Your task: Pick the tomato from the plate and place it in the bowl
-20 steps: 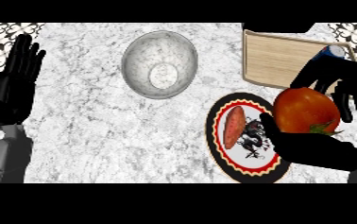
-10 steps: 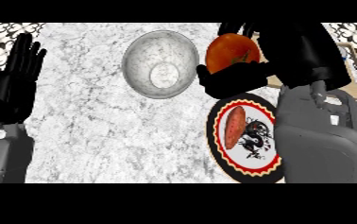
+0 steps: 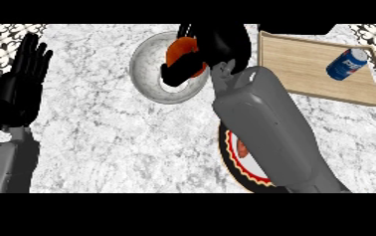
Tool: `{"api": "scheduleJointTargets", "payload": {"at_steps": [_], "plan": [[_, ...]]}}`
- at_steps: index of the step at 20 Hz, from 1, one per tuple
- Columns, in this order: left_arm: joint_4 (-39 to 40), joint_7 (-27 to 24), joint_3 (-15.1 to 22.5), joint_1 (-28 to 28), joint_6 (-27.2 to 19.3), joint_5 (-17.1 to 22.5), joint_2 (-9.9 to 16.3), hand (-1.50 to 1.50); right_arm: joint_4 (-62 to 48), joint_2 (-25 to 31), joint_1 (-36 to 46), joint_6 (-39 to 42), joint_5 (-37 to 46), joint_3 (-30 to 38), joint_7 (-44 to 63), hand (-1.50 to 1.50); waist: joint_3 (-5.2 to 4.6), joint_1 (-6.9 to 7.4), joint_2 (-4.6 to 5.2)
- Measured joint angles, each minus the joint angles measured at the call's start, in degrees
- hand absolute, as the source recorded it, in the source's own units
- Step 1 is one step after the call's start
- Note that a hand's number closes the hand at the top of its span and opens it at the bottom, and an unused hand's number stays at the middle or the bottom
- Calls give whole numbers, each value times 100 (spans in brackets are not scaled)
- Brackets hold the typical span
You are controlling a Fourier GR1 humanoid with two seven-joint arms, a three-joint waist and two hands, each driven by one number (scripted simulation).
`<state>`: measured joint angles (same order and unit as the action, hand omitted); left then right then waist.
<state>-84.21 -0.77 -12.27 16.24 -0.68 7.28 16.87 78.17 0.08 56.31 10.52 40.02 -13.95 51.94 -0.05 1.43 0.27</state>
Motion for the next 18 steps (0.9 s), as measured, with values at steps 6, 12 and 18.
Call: {"api": "scheduleJointTargets", "payload": {"at_steps": [6,12,18], "plan": [[40,65,-53,146,35,41,60,0,-1697,-6,282,-1096,53,-545,-266,150,0,58,20],[41,-9,30,86,24,-31,-27,0,-2800,-8,284,-2281,-437,-755,-256,-150,2,100,27],[110,-16,63,192,47,-33,-54,0,-3302,-8,130,-3550,-1353,-723,-1147,-150,7,188,63]]}}
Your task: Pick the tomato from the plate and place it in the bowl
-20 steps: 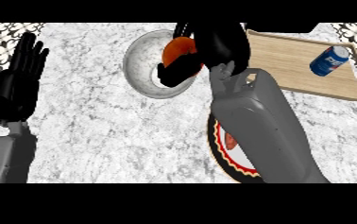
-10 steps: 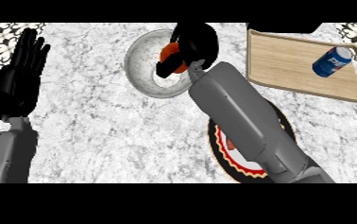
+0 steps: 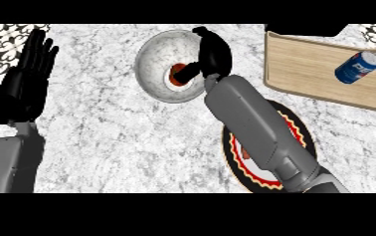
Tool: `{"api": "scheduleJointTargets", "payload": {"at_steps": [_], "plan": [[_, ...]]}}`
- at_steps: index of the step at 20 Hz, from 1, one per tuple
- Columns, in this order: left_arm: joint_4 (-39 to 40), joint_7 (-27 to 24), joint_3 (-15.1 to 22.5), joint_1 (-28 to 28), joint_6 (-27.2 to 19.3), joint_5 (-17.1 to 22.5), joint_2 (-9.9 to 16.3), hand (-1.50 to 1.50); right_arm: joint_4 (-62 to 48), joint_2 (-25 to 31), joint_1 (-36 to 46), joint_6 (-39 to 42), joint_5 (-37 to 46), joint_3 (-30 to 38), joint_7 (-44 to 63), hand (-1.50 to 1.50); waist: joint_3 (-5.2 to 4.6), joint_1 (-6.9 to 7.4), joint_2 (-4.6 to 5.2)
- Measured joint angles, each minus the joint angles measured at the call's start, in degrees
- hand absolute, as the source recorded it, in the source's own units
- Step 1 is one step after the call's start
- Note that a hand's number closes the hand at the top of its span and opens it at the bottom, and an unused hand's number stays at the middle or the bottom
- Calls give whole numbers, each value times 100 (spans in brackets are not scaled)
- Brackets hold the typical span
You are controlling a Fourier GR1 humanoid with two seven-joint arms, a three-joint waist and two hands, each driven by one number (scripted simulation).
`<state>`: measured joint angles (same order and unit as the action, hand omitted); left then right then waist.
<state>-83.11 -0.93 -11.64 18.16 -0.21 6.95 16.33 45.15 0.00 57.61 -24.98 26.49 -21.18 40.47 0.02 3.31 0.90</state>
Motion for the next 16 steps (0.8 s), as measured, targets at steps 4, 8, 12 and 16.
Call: {"api": "scheduleJointTargets", "payload": {"at_steps": [4,8,12,16], "plan": [[-42,-51,-3,-75,6,-22,2,0,-148,0,35,-905,-272,103,-637,-150,1,-7,-6],[-88,-78,-108,-240,73,59,54,0,-184,16,-70,-1840,-280,247,-1074,-150,0,-94,-35],[-163,36,-154,-253,4,47,78,0,33,178,-300,-2236,-338,581,-1302,-150,0,-236,-72],[-293,87,-212,-384,-9,59,104,0,682,550,-842,-2215,-573,886,-1480,-150,0,-331,-102]]}}
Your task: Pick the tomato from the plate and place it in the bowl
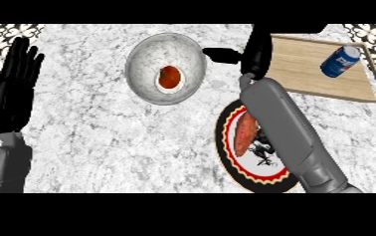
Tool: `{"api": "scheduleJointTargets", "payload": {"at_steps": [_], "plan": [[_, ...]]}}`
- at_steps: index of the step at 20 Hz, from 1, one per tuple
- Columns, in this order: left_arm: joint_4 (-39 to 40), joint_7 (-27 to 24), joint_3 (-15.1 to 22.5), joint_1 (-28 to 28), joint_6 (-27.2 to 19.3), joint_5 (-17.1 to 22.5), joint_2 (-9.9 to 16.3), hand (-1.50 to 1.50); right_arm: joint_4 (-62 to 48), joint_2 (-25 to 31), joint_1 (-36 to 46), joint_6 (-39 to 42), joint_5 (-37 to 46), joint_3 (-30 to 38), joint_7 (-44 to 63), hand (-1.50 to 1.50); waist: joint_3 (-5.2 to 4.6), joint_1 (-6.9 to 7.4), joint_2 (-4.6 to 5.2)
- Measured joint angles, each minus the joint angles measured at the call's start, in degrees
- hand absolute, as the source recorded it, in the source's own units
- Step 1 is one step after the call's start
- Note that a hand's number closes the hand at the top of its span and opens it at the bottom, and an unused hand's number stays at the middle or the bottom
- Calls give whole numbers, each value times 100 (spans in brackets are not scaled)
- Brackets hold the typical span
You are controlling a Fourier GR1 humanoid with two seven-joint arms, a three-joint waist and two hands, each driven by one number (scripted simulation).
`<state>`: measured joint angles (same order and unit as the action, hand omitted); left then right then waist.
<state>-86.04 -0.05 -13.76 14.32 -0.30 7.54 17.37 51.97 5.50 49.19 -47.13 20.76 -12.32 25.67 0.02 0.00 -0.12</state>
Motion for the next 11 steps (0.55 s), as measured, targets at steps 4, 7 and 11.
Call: {"api": "scheduleJointTargets", "payload": {"at_steps": [4,7,11], "plan": [[-86,16,-42,-82,-26,-6,2,0,928,438,-819,252,-363,259,-375,-150,1,-49,-9],[-99,52,-40,-44,-54,-9,-18,0,1621,765,-1524,547,-765,504,-792,-150,2,-84,-9],[-102,-49,-51,-173,-5,-15,-44,0,2365,1063,-2424,972,-1244,823,-1290,-150,1,-67,-5]]}}
